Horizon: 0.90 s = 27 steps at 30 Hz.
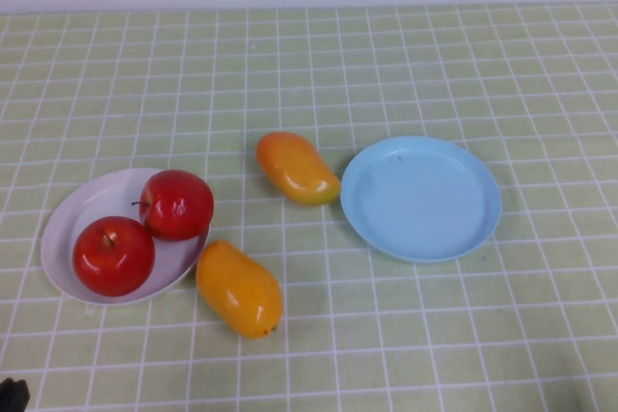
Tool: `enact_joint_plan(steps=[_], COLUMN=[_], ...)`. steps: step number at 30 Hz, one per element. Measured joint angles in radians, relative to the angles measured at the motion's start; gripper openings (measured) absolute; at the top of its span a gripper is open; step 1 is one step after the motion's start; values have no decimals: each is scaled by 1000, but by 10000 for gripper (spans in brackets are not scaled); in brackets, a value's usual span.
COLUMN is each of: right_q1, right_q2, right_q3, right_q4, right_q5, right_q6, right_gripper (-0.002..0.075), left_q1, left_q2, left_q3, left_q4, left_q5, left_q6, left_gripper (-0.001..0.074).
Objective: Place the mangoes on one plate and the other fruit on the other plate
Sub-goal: Put another type of fruit in the right plate
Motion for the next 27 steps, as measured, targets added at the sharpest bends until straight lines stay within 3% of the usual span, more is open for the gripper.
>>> enact_joint_plan(steps=[21, 27], right_q1=[0, 0], right_q2=[0, 0], right_q3=[0, 2], right_q4=[-3, 66], right_q5=[0, -109], right_q6=[0, 0], right_gripper=[-17, -16], left_q1=[0, 0], left_q2=[0, 0], left_q3=[0, 0], left_q4=[-2, -2], left_q5=[0, 0], left_q6=[0, 0], left_gripper=[4, 4])
